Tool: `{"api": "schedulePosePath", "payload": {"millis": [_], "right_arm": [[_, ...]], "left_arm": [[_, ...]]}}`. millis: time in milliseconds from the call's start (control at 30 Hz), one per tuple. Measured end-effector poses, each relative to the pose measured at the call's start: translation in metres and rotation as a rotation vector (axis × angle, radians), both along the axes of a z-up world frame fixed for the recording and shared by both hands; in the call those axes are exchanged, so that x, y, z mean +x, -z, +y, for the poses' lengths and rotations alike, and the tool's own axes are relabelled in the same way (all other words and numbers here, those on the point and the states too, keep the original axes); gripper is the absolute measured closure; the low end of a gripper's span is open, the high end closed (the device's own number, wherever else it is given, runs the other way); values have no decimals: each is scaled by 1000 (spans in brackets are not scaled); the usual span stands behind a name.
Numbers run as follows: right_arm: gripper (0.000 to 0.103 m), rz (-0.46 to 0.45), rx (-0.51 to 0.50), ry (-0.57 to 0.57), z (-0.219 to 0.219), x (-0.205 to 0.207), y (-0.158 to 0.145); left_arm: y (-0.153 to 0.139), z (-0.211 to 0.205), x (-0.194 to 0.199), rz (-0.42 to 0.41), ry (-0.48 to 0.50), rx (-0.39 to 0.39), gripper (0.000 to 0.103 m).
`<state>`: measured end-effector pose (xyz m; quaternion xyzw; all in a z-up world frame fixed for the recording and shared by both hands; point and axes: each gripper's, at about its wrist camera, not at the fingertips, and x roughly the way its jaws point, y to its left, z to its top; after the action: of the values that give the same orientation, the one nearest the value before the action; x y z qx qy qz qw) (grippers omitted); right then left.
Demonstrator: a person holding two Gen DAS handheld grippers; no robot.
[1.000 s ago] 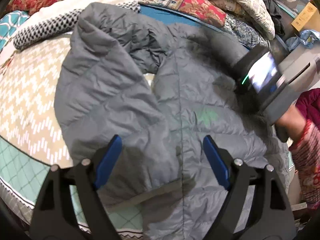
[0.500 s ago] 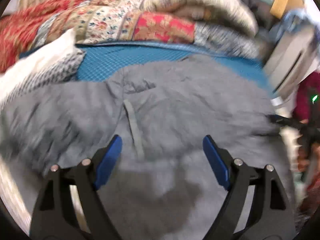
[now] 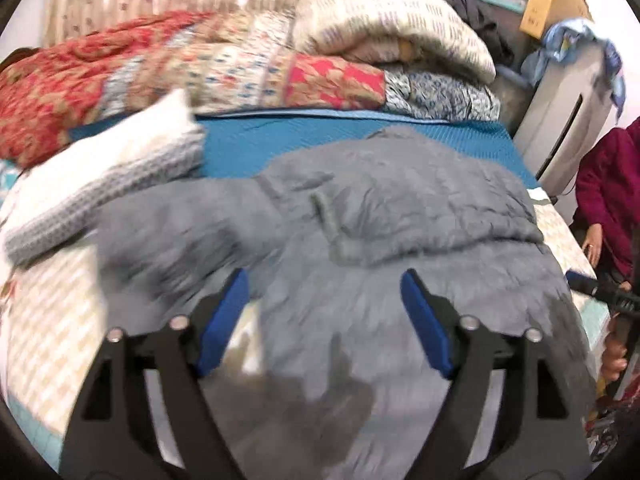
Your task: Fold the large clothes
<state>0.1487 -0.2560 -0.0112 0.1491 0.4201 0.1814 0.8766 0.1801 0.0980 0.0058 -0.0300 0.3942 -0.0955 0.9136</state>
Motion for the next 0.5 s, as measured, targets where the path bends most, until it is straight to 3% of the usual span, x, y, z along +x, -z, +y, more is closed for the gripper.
{"api": "schedulePosePath", "payload": {"millis": [133,267,367,500], "right_arm": [[42,69,53,-20,27,-48,27],[42,174,114,-123,65,-74,39],[42,158,105,-206,91,-88,30],[42,168,121,-253,121,-99,26]], "left_arm": [[7,41,-64,51,-73,56,25],[13,84,-114,80,-185,-15,25],[8,117,-153,45,-276,-67,25],[20,147,-178,86,-333,-68,25]]}}
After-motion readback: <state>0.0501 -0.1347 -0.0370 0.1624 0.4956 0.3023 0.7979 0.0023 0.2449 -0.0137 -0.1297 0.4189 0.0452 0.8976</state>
